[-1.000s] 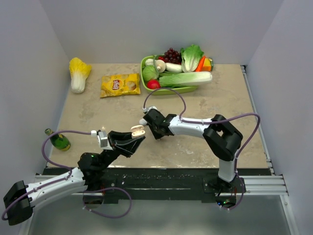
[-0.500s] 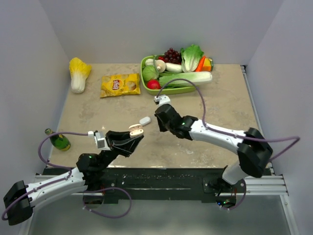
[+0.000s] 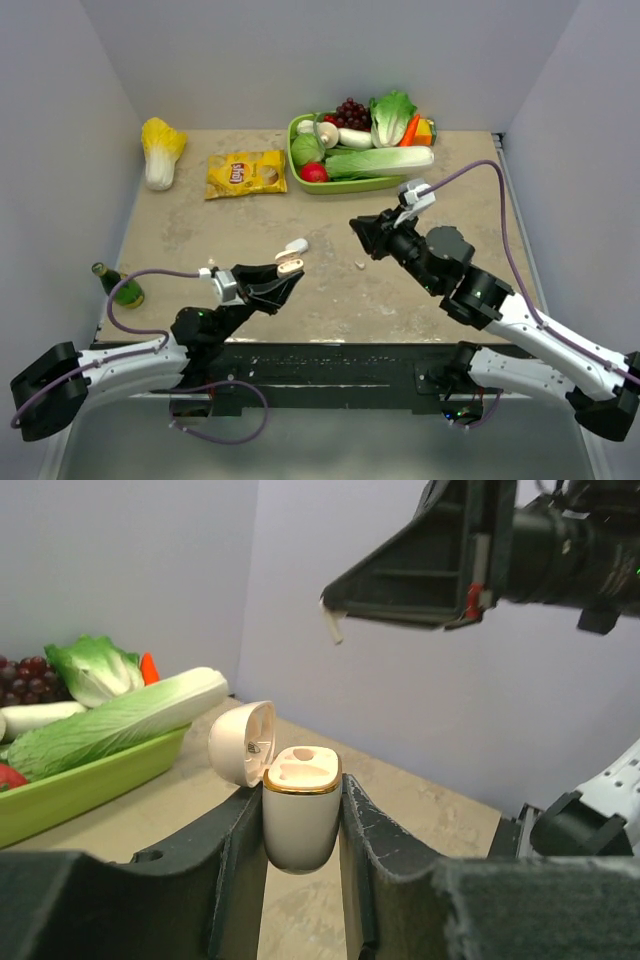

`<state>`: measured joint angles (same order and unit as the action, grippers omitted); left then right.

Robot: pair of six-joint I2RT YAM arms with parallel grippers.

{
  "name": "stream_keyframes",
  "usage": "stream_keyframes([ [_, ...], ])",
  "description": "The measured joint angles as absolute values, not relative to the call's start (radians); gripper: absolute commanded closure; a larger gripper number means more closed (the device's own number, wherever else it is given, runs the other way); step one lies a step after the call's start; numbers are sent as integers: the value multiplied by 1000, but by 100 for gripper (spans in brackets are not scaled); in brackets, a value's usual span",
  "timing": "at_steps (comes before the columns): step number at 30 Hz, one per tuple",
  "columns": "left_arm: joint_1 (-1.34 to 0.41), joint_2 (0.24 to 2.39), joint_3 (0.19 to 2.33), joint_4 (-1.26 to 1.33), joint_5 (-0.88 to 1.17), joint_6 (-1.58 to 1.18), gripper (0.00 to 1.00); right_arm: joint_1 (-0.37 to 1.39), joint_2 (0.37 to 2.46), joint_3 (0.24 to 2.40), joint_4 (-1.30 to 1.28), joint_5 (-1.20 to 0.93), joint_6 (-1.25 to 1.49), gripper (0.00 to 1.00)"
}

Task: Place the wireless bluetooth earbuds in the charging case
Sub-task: Pick up the earbud from the center of the board, then place the earbud in the charging case.

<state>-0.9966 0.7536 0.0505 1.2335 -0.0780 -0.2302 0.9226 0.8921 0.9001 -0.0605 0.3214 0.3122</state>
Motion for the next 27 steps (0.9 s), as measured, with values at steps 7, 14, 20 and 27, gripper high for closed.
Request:
stream_keyframes([
  [7, -997, 949, 51, 1259, -47, -150, 100, 923, 791, 825, 27, 169, 275, 100],
  [14, -996, 1096, 95, 1253, 9, -109, 100, 923, 745, 779, 103, 55, 274, 100],
  [20, -987, 1131, 199, 1255, 59, -107, 100, 923, 713, 777, 139, 20, 275, 100],
  [27, -956, 1124, 313, 1263, 109, -107, 100, 923, 706, 782, 159, -24, 275, 100],
])
